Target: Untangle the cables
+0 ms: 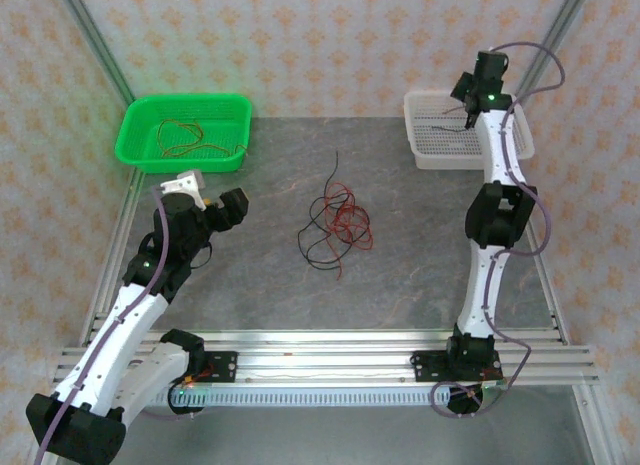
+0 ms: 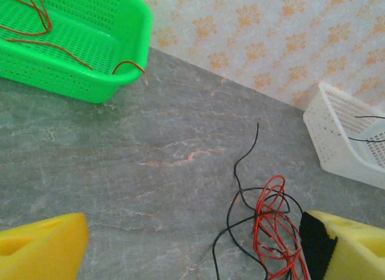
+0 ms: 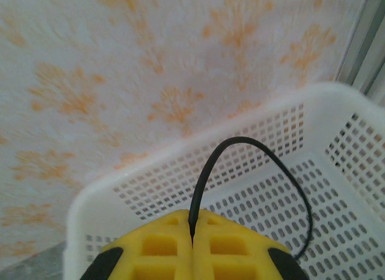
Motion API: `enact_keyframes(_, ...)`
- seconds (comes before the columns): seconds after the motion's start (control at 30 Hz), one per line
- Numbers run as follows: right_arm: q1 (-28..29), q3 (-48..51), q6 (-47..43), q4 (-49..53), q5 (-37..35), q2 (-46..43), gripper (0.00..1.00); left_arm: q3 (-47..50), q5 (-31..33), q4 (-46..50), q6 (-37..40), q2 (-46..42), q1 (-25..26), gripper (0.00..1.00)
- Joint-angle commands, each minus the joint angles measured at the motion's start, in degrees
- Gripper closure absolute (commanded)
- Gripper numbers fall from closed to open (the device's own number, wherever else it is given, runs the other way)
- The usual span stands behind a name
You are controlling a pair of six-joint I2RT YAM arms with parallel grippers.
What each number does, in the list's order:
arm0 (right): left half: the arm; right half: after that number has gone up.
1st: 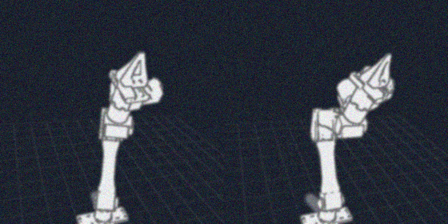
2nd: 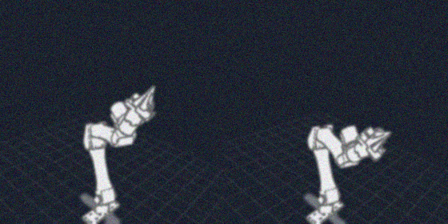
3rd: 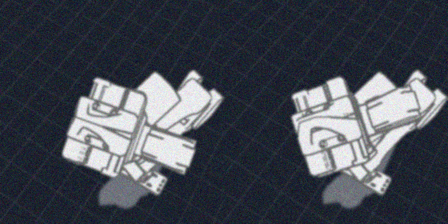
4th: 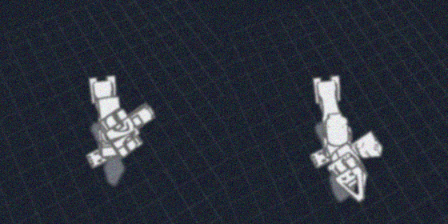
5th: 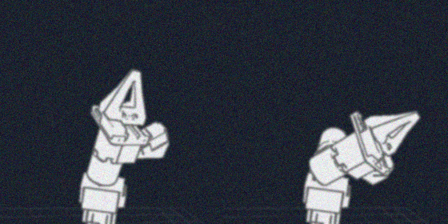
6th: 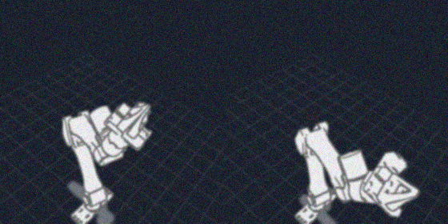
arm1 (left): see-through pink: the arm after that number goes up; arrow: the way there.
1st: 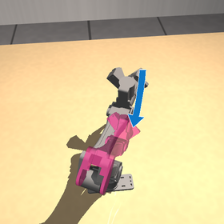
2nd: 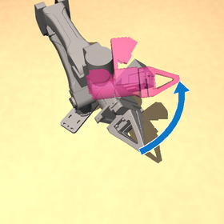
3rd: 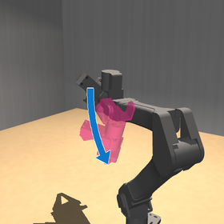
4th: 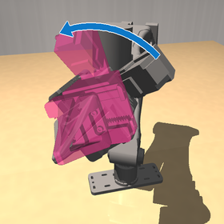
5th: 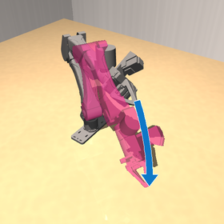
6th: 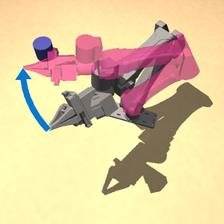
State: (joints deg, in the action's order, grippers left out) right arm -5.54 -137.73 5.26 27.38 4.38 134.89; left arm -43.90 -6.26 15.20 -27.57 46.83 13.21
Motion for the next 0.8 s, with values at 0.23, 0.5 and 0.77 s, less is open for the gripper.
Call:
enact_keyframes(0.23, 0.00, 0.71, 0.54, 1.51, -4.07, 7.51, 1.00, -2.39, 2.57, 3.75, -1.86, -0.38, 1.20, 0.09)
enact_keyframes(0.5, -0.42, 1.24, 2.70, 3.79, -4.38, 8.68, 0.85, -2.52, 2.75, 6.30, -2.90, 1.41, 2.34, 0.08)
enact_keyframes(0.77, -0.74, 0.53, 4.17, 7.00, -4.73, 7.88, 0.40, -2.26, 3.88, 7.63, -3.99, 2.74, 3.90, 0.08)
